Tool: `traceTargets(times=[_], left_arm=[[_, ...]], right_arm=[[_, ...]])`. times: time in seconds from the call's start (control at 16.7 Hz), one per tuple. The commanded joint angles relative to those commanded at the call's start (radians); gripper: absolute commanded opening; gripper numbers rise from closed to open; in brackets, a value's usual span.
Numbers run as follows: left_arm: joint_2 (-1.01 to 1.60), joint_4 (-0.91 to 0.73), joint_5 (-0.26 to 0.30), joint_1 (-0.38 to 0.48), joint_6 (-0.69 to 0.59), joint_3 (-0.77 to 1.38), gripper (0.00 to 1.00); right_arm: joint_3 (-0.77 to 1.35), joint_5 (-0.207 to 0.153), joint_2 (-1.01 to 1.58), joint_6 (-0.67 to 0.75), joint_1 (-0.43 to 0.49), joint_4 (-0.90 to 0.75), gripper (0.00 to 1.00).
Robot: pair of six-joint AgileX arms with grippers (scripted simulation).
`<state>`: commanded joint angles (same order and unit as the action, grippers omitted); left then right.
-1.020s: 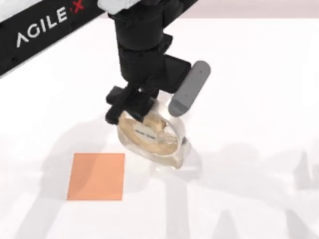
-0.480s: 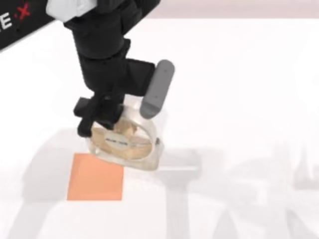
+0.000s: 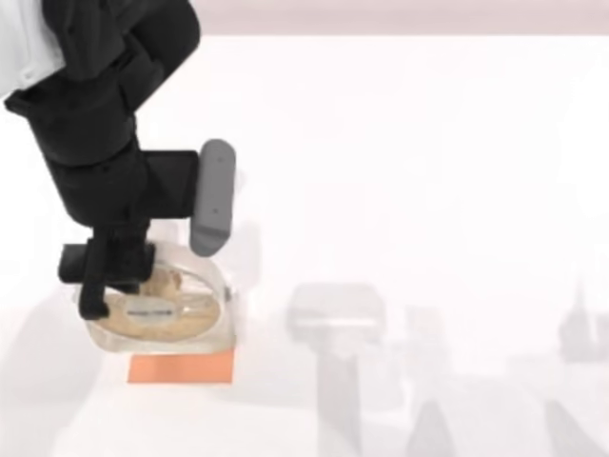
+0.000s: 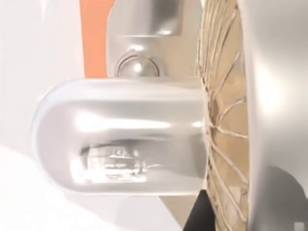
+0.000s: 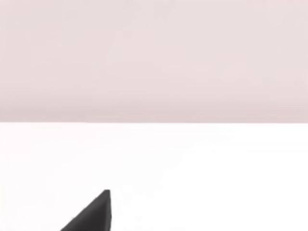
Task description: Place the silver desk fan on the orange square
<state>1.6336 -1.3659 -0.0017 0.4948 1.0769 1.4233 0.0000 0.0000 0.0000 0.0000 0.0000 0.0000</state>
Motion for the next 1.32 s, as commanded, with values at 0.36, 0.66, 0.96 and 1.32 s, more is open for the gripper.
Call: traceTargets(times=[0.36, 0.66, 0.96, 1.32], left_arm=[[0.006, 0.037, -0.001, 0.001, 0.001, -0.031, 0.0], [0.019, 0.136, 0.0, -0.004, 0.004, -0.117, 0.0], [0.019, 0.136, 0.0, -0.004, 0.004, -0.117, 0.15], [0.019, 0.136, 0.0, -0.004, 0.004, -0.117, 0.6]], right_arm=[[0.0, 0.0, 0.0, 0.0, 0.0, 0.0, 1.0], [0.0, 0.0, 0.0, 0.0, 0.0, 0.0, 1.0], [0.0, 0.0, 0.0, 0.0, 0.0, 0.0, 1.0], [0.0, 0.0, 0.0, 0.0, 0.0, 0.0, 1.0]])
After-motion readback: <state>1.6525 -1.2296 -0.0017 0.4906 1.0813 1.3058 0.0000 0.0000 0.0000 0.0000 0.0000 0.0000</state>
